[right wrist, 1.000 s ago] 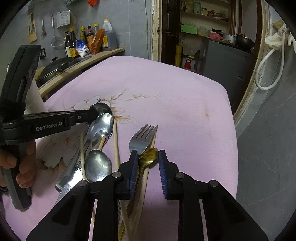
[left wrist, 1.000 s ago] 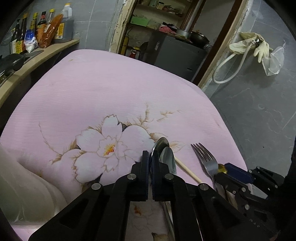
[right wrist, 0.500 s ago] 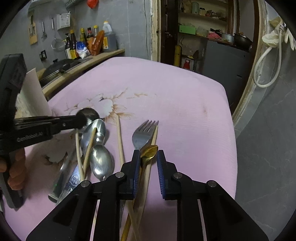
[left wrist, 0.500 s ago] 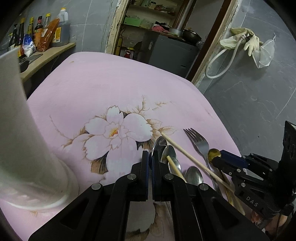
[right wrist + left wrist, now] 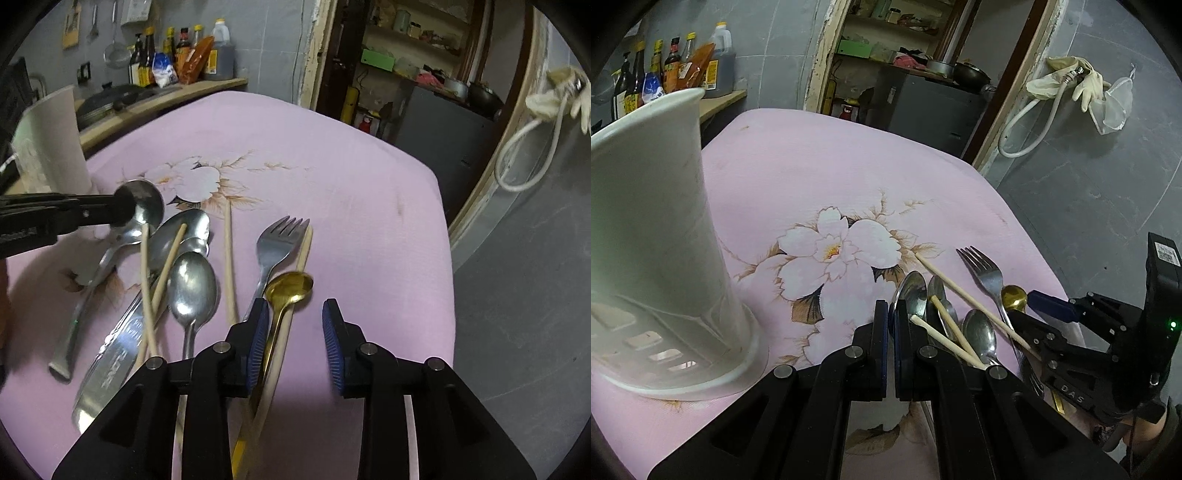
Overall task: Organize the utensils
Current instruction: 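Grasp the gold spoon with the right tool and lift it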
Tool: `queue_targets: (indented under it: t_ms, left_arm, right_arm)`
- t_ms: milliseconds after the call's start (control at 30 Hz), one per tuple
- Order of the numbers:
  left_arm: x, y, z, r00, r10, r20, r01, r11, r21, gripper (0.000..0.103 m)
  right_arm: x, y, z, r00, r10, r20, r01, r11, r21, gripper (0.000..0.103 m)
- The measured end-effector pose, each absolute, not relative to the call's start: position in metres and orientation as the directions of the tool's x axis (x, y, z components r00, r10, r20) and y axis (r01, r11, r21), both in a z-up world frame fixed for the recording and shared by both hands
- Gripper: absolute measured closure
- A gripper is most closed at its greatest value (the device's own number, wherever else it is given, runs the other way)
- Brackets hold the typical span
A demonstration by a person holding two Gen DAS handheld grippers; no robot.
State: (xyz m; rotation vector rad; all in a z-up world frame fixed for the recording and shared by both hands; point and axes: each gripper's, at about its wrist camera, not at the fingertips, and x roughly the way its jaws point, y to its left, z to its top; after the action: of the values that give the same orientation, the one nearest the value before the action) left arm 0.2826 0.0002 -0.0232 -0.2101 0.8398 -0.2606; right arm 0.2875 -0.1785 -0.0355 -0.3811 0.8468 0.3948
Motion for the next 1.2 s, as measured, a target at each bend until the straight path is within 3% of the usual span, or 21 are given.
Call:
queue_targets:
  t_ms: [467, 767, 833, 1200]
  left_arm:
    - [0.276, 0.005, -0.021, 0.646, -0.333, -0.687, 0.171, 0.940, -0.295, 0.102]
    - [0.275, 0.006, -0.017, 0.653, -0.340, -0.677, 0.178, 0.938, -0.299, 0.102]
    - [0.272, 0.006, -0.015, 0.659, -0.341, -0.670, 0.182, 0.937, -0.298, 0.102]
    - [0.258, 0.003, 0.001, 0.742, -0.318, -0.590, 0.196, 0.945, -0.264, 0.102]
  right_arm:
    - [0.270, -0.182, -0.033, 0.646, 0.116, -0.755, -0.439, 0.866, -0.242, 0.075]
    - [0.290, -0.178, -0.033, 0.628, 0.164, -0.761, -0.432, 0.887, -0.165, 0.092]
    - [0.286, -0.178, -0.032, 0.644, 0.159, -0.748, -0.428, 0.885, -0.181, 0.099]
    - [0.256, -0.179, -0.008, 0.774, 0.220, -0.594, -0.414, 0.885, -0.213, 0.100]
